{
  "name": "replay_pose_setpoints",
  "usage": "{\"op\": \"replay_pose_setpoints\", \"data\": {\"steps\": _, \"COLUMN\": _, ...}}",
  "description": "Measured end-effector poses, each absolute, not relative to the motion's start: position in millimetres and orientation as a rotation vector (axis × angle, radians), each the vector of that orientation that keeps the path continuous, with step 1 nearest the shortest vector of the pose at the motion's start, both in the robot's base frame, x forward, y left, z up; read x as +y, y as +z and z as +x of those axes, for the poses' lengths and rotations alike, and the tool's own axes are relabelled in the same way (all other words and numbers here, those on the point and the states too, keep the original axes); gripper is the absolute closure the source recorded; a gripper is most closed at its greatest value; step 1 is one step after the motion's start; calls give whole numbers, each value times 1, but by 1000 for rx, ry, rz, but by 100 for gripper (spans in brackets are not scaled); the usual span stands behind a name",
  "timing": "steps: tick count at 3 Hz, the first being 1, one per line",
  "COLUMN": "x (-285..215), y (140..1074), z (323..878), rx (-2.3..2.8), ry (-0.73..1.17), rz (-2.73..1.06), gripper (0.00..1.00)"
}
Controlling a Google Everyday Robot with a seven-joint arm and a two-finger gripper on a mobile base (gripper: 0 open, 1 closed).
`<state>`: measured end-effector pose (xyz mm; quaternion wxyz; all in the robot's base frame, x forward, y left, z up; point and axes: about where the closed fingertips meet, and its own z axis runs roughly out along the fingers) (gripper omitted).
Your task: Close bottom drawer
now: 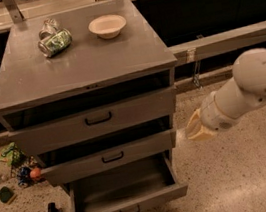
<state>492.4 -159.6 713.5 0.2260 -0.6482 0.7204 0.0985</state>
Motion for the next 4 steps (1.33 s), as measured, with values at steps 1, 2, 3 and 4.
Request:
{"op": "replay_pose_setpoints", "data": {"steps": 1, "x": -112, "y": 640, "z": 496, "rx": 1907, "ry": 445, "rz": -1728, "gripper": 100}}
{"op": "replay_pose_setpoints", "data": {"steps": 2, "x": -71, "y": 559, "z": 502, "rx": 1852, "ry": 549, "rz": -1708, "gripper": 100}}
{"op": "replay_pose_setpoints", "data": {"steps": 3, "x": -62, "y": 524, "z": 499, "rx": 1861, "ry": 608, "rz": -1688, "gripper": 100}}
{"op": "replay_pose_setpoints", "data": {"steps": 4, "x": -62, "y": 525, "z": 498, "rx": 1861, "ry": 608, "rz": -1689, "gripper": 100}}
